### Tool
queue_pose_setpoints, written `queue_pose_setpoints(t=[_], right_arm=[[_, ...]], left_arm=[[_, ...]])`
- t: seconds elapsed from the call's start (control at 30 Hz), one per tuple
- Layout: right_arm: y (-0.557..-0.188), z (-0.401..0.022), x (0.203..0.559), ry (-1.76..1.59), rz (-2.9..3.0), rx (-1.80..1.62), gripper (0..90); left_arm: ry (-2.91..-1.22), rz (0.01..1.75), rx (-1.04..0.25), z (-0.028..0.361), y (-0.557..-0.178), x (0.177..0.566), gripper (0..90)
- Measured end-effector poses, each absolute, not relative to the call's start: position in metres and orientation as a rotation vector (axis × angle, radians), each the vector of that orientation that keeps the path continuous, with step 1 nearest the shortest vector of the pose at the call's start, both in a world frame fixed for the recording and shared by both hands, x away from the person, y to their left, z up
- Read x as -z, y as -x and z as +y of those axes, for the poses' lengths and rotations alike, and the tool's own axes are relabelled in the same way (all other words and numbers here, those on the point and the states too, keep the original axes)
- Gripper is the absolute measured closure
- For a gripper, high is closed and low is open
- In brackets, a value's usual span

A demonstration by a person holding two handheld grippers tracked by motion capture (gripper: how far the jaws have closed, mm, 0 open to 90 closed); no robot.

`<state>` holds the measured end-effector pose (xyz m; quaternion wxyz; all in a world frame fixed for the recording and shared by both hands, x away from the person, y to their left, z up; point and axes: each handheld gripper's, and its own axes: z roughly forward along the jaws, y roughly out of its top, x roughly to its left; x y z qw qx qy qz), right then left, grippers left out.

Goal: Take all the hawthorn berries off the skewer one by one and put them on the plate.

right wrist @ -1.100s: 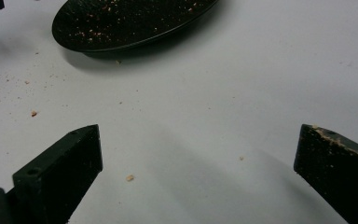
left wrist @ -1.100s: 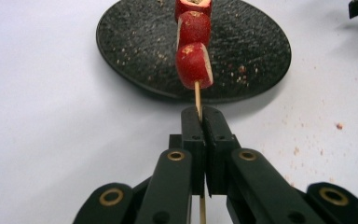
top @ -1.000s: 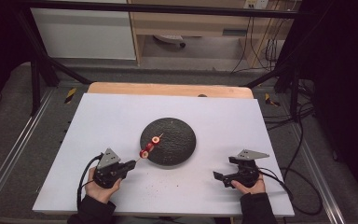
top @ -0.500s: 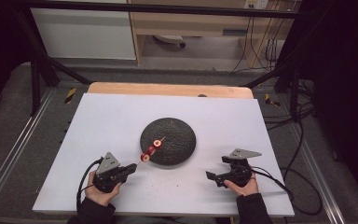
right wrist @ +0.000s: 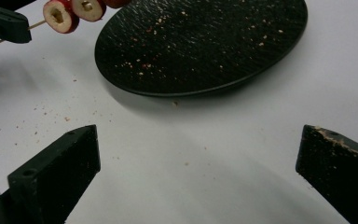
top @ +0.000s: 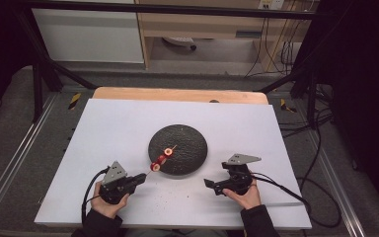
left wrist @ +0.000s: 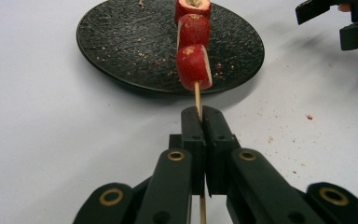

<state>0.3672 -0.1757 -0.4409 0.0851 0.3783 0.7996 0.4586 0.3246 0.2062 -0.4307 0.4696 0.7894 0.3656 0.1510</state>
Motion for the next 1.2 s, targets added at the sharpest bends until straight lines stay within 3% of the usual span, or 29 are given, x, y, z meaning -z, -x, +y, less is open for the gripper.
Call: queue_pose_setpoints(t=[0.43, 0.77, 1.2], right_arm=[[-0.38, -0.132, 0.423, -1.118, 2.374, -1.452, 5.9], [-0.4, -0.098, 0.419, -1.188, 2.328, -1.614, 21.1], [-0.416, -0.087, 0.422, -1.328, 2.275, -1.749, 41.1]], left_arm=[[-1.935, 0.873, -0.373, 0.203, -0.321, 0.429, 88.0], [-1.936, 0.852, -0.369, 0.199, -0.318, 0.428, 88.0], [-1.931, 0.82, -0.372, 0.193, -0.314, 0.427, 88.0]])
